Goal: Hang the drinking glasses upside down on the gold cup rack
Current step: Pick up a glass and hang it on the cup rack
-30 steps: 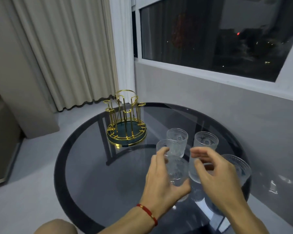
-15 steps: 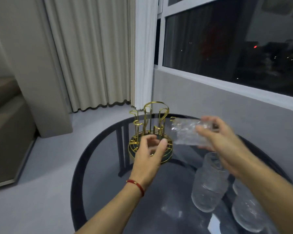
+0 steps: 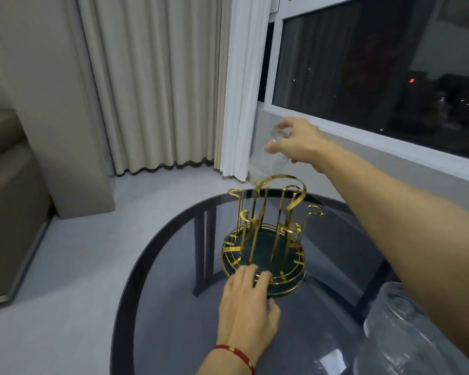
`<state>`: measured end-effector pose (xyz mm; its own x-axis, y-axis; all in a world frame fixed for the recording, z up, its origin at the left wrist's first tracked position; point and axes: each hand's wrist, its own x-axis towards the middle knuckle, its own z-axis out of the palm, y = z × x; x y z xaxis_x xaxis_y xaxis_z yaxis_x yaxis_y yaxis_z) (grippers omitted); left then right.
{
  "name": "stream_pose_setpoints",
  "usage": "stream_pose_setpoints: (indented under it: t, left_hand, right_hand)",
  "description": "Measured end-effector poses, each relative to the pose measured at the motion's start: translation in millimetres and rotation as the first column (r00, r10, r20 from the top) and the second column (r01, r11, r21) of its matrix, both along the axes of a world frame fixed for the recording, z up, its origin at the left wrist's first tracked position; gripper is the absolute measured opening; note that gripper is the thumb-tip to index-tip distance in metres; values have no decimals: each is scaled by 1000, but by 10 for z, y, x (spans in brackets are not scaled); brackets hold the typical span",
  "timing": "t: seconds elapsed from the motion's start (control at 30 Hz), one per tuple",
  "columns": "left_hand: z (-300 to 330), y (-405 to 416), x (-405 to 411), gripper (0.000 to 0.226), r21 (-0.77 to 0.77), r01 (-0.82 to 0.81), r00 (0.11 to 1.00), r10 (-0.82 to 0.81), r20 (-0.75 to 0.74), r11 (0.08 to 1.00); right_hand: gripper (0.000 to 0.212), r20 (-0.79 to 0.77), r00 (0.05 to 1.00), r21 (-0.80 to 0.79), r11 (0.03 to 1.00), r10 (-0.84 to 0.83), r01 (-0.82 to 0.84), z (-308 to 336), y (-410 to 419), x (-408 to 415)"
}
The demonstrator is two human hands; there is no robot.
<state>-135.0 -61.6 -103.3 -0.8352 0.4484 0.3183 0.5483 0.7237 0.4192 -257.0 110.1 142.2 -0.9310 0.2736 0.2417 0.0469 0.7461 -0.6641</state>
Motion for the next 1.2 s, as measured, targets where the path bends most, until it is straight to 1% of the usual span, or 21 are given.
stream_pose_setpoints:
  t: [0.1,0.17,0.23,0.37,0.47,0.53,0.6,0.67,0.77,0.83,0.9,0.97,1.03,1.07,1.1,1.13,1.17,1.2]
  left_hand:
    - [18,-17,5,55,-28,13,1000,-13,22,1000]
    - [40,-30,13,56,-37,21,999,-20,37,999]
    - [56,-33,14,54,-48,17,998,-14,53,999]
    - [69,-31,32,52,-52,8,998,-5,68,999]
    - [73,-41,24,53,-68,9,997,-4,73,998]
    - [69,-41,29,51,-63,7,997,-2,80,998]
    - [76,-36,41,48,-47,-1,997,5,82,999]
    - [73,-20,53,44,-28,-15,997,18,74,999]
    - [72,-3,64,40,-1,-34,997,34,66,999]
    - [82,15,64,40,-7,-38,997,38,60,999]
    - [104,21,72,42,-32,-47,997,49,68,998]
    - [177,46,142,45,-78,-58,996,63,70,995]
    - [291,89,272,47,-95,-59,998,60,5,994]
    - [347,115,341,47,-72,-27,999,24,-43,997]
    - [403,169,453,48,-25,54,996,-55,-73,998]
    - [449,223,575,49,56,167,985,-164,-51,984]
    - [473,249,652,52,162,272,960,-279,21,949]
    - [496,299,778,58,265,361,909,-401,113,894]
  right_hand:
    - [73,186,979,63,994,79,-92,-93,-37,-218]
    - [73,312,944,108,983,111,-151,-147,-70,-298]
    - [68,413,904,161,968,111,-192,-202,-104,-369]
    - [59,564,818,155,958,114,-241,-227,-152,-477]
    - [59,646,756,192,937,102,-291,-238,-207,-554]
    - [64,657,748,198,938,89,-286,-267,-217,-574]
    - [61,648,755,147,955,104,-258,-289,-199,-566]
    - [49,623,770,90,965,138,-246,-294,-161,-541]
    - [35,537,824,76,962,182,-262,-292,-77,-477]
    - [28,402,896,97,965,186,-244,-276,-13,-351]
    - [22,209,965,119,975,159,-186,-236,45,-133]
    - [19,42,992,135,983,122,-127,-196,123,237]
    - [19,-63,993,180,980,96,-83,-200,212,725]
    - [20,-100,991,201,977,94,-72,-221,242,976]
    - [21,-132,988,211,976,80,-50,-265,295,1287]
    - [21,-163,985,201,979,57,-24,-330,344,1597]
    - [21,-202,979,167,986,36,-1,-415,367,1831]
    - [20,-246,969,106,994,-10,38,-514,409,2125]
